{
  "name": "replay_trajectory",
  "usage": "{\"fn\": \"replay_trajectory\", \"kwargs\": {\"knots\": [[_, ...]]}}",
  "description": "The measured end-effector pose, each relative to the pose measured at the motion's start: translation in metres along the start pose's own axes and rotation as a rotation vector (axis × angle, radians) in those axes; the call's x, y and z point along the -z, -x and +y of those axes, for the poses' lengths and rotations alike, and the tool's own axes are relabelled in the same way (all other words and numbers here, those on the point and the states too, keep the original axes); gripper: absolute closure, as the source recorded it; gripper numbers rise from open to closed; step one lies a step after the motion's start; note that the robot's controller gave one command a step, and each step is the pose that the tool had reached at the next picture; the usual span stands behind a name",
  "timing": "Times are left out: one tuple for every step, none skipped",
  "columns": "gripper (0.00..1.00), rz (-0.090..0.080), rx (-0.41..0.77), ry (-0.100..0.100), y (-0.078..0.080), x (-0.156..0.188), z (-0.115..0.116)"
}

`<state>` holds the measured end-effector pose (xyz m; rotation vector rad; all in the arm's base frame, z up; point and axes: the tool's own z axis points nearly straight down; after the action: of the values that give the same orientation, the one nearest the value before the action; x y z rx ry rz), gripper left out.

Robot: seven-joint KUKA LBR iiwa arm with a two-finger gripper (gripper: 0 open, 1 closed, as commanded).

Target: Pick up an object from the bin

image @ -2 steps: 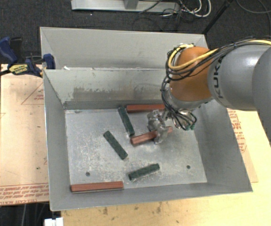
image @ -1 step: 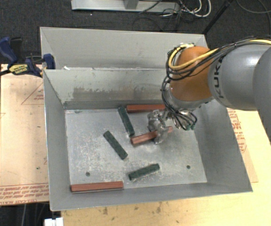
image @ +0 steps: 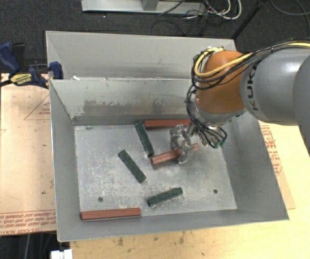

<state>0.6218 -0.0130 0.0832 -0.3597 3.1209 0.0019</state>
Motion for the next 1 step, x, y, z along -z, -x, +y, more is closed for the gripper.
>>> {"fn": "replay_trajectory", "kwargs": {"knots": [[1.0, 0.001, 0.0, 0.0, -0.0001, 0.0114, 0.0001]]}}
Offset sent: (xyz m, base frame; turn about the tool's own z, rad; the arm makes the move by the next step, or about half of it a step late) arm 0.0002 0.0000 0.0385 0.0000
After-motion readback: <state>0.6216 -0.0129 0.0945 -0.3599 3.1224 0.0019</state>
